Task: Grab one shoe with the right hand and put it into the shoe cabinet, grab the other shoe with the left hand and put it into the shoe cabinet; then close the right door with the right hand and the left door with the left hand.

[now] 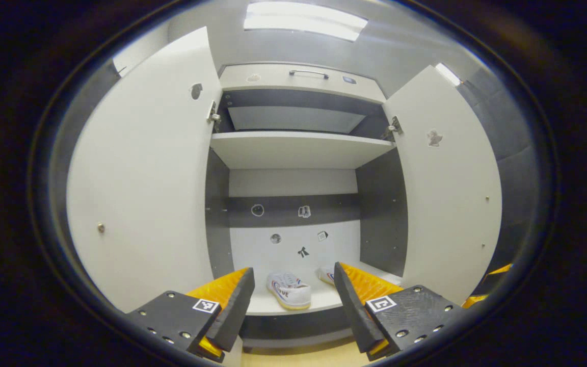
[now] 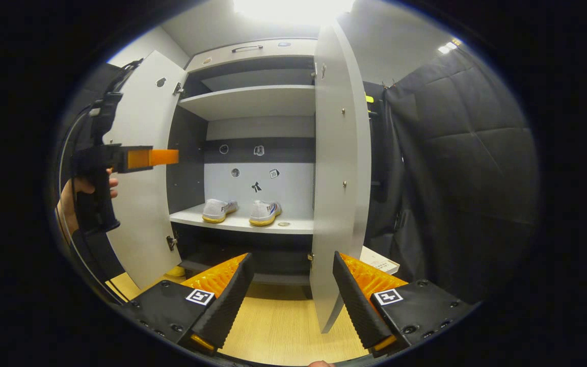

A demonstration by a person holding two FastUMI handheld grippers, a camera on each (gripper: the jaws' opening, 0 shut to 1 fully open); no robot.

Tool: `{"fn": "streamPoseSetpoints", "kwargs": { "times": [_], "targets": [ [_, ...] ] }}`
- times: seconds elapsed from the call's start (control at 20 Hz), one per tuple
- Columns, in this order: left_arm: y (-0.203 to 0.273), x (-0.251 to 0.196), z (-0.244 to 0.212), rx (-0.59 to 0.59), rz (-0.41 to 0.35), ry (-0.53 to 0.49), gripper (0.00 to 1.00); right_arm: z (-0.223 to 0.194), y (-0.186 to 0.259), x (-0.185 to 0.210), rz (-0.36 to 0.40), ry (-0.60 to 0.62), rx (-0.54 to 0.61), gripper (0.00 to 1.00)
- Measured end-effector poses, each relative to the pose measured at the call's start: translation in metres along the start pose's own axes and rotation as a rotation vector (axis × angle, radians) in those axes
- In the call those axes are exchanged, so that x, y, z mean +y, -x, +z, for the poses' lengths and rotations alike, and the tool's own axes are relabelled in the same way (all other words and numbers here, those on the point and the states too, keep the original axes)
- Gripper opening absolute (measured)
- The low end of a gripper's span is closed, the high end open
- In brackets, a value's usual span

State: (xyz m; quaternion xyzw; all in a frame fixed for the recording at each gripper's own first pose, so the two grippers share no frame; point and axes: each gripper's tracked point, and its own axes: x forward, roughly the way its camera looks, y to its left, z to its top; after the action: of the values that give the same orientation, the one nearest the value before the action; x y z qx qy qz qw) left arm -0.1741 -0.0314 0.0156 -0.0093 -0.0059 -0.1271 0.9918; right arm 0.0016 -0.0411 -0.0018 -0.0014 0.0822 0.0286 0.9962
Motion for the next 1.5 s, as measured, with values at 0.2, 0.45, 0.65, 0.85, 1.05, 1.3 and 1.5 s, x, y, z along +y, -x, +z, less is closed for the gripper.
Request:
{"fn": "streamPoseSetpoints", "kwargs": {
  "times": [0.2, 0.45, 0.65, 0.85, 1.05, 1.3, 1.5],
  "targets": [
    [0.049, 0.025, -0.01, 0.016, 0.056, -0.054, 0.89, 0.01, 0.003, 0.011, 0.026, 0.008, -0.022, 0.98],
    [0.107, 0.04, -0.027, 0.035, 0.109, -0.043, 0.89, 0.018, 0.007, 0.023, 0.051, -0.007, -0.041, 0.98],
    [0.131, 0.04, -0.036, 0.047, 0.115, 0.013, 0.88, 0.039, 0.017, 0.005, 0.029, -0.02, -0.07, 0.98],
    [0.139, 0.05, -0.03, 0.037, 0.129, -0.03, 0.89, 0.064, 0.026, -0.044, -0.068, -0.029, -0.098, 0.98],
    [0.141, 0.051, -0.036, 0.05, 0.132, -0.014, 0.88, 0.078, 0.029, -0.099, -0.193, -0.033, -0.103, 0.97],
    [0.15, 0.053, -0.035, 0.056, 0.15, -0.046, 0.89, 0.093, 0.02, -0.16, -0.345, -0.036, -0.124, 0.98],
    [0.16, 0.064, -0.033, 0.054, 0.186, -0.047, 0.89, 0.105, 0.004, -0.179, -0.41, -0.038, -0.151, 0.92]
  ]
}}
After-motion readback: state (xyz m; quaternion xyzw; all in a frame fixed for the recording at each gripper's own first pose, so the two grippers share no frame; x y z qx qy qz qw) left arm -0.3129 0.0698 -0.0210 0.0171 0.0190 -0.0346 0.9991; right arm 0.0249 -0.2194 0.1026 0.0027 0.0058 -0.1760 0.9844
